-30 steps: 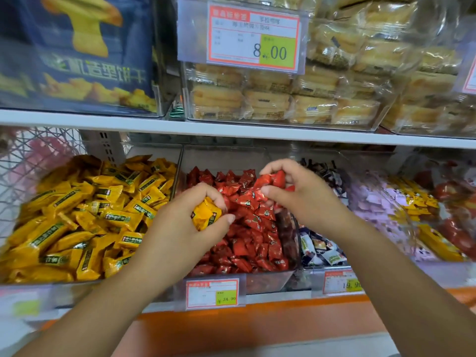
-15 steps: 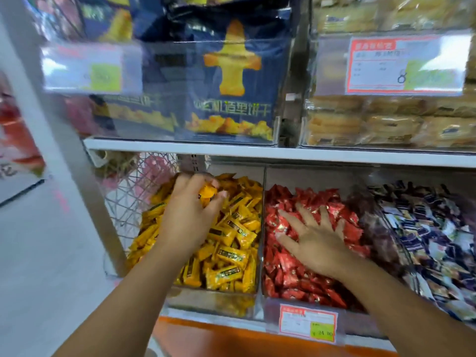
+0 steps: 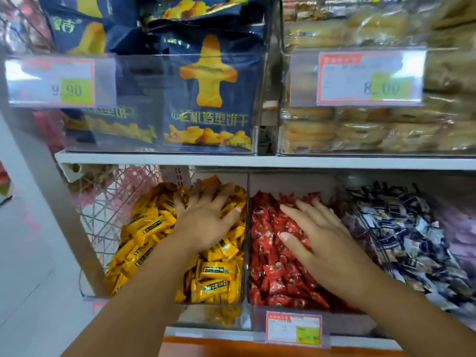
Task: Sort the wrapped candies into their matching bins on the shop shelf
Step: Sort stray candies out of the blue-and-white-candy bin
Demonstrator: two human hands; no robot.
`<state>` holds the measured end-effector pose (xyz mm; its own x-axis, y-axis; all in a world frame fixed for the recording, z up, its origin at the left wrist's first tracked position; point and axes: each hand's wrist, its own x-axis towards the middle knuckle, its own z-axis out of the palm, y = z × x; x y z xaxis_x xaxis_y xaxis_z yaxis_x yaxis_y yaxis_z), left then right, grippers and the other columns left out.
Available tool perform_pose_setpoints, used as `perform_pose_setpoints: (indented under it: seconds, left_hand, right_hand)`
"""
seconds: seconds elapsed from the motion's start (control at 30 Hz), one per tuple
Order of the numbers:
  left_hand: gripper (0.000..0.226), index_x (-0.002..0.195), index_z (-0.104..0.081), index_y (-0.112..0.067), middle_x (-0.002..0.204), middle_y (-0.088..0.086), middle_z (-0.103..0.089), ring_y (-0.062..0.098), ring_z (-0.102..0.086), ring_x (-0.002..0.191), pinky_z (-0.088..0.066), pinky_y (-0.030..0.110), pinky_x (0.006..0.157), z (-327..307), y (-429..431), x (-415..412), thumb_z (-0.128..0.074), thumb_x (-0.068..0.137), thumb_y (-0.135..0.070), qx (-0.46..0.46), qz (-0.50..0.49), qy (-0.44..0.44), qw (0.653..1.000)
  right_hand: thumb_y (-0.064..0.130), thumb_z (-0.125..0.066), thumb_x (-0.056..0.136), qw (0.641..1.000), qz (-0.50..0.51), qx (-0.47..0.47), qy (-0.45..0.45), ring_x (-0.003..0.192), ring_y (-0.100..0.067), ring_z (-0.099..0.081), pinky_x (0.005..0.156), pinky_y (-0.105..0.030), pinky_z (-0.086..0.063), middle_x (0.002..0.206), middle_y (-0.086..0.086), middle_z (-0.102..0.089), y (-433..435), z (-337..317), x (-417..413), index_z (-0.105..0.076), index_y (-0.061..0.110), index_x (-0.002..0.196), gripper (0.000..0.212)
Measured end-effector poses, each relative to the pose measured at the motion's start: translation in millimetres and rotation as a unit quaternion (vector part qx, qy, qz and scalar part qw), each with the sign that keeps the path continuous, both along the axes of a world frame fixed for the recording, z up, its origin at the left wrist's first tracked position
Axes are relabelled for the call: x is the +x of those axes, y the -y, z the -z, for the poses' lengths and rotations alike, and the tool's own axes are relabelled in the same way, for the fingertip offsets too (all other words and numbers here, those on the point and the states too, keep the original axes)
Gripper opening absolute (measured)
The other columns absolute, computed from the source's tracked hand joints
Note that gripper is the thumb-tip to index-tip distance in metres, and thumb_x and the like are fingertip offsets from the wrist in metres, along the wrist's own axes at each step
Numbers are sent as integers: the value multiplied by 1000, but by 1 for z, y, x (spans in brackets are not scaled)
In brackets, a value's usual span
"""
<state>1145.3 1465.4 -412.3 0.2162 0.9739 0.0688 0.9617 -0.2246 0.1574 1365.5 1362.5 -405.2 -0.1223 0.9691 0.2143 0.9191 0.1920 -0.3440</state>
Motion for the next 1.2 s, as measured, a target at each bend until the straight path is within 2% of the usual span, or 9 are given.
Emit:
perform_pose_setpoints:
  seconds: [0.1, 0.23, 0.43, 0.53, 0.6, 0.67, 0.8, 1.03, 1.2]
  left_hand:
    - [67, 145, -18, -55, 162, -7, -10, 26, -1, 149, 6, 62, 113, -19, 11, 11, -19, 82, -78, 47, -8, 19, 999]
    - [68, 135, -50, -38, 134, 3, -56, 30, -46, 127, -37, 46, 105, -36, 44, 55, -27, 81, -73, 142, 54, 63, 986]
    - [47, 122, -51, -40, 108, -17, -63, 7, -61, 96, -51, 33, 87, -12, 104, 144, -43, 86, -69, -1, 241, 197, 950]
    - [49, 99, -41, -38, 83, -14, -63, 8, -60, 74, -53, 37, 70, 1, 110, 169, -39, 76, -81, -31, 228, 139, 963]
    - [51, 88, -36, -33, 74, -11, -62, 7, -58, 66, -48, 31, 60, 5, 109, 178, -41, 74, -82, -25, 212, 111, 971]
    - [49, 85, -34, -31, 70, -9, -60, 5, -54, 59, -40, 28, 51, 7, 108, 184, -45, 76, -79, -40, 206, 119, 970]
    - [43, 82, -36, -30, 66, -8, -58, 6, -46, 49, -33, 25, 48, 15, 108, 187, -53, 76, -69, -99, 195, 203, 954]
    - [39, 79, -36, -29, 65, -9, -55, 4, -41, 50, -35, 20, 51, 21, 107, 187, -64, 80, -56, -143, 204, 306, 919]
    - [43, 80, -36, -26, 60, -15, -53, 4, -39, 49, -33, 19, 51, 18, 108, 187, -64, 76, -60, -152, 209, 309, 915]
  right_hand:
    - [49, -32, 99, 999, -7, 34, -3, 146, -4, 7, 118, -26, 4, 158, 18, -11, 13, -6, 14, -24, 46, 147, 49]
    - [36, -32, 100, 995, 22, 86, -49, 139, -17, -28, 114, -25, -18, 144, 5, -43, 19, -15, 58, -51, 33, 136, 41]
    - [8, -51, 98, 981, 138, -32, -129, 81, -8, -56, 57, -5, -36, 114, -1, -59, 49, -29, 160, -66, 19, 116, 26]
    - [18, -64, 92, 983, 132, -92, -92, 82, 5, -55, 65, -3, -39, 112, 10, -60, 62, -15, 183, -65, 31, 102, 17]
    - [32, -70, 87, 982, 88, -121, -111, 115, -1, -51, 91, -12, -42, 128, 12, -51, 60, -1, 185, -62, 45, 103, 22]
    - [50, -71, 80, 983, 46, -150, -98, 145, -8, -11, 117, -38, -22, 155, 18, -18, 53, 7, 179, -47, 63, 121, 49]
    - [57, -67, 78, 984, -16, -175, 23, 143, -11, 27, 117, -50, 11, 157, 24, 15, 26, 19, 163, -14, 61, 142, 83]
    - [54, -64, 84, 985, 110, -117, 57, 147, -28, -7, 116, -44, -16, 161, 10, -6, 2, 16, 206, -40, 54, 135, 56]
    - [43, -61, 90, 981, 101, -159, -51, 138, -13, -34, 100, -22, -30, 157, 8, -23, 26, -14, 221, -44, 47, 137, 50]
